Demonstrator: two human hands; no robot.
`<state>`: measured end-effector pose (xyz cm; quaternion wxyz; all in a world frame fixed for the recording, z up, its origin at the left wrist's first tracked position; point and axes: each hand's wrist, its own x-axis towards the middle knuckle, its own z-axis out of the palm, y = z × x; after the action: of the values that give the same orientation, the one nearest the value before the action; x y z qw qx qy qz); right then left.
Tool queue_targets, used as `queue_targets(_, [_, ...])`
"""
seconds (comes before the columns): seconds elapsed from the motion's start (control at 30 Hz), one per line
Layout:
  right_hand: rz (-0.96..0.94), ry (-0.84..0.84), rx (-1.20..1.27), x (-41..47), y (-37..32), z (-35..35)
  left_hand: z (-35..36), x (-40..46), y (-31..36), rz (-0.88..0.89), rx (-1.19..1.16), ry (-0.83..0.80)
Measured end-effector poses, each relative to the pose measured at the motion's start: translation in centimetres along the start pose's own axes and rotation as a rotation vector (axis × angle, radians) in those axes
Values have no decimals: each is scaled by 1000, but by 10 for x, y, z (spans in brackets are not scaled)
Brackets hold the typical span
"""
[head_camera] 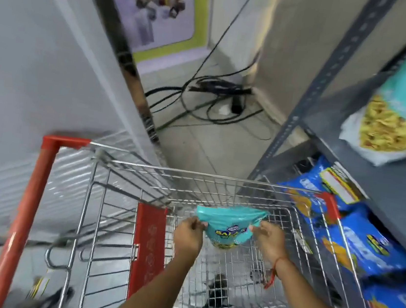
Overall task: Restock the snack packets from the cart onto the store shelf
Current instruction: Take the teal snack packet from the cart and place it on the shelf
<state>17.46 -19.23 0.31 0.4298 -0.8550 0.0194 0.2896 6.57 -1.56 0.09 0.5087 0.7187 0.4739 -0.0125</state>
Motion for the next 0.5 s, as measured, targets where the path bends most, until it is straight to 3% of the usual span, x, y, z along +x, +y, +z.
queue_targets(0.23, [-148, 369, 75, -98, -26, -65, -29, -52, 81, 403, -79, -188])
queue_targets(0.5, [-379, 826, 6, -252, -123, -193, -64, -154, 260, 878, -159, -381])
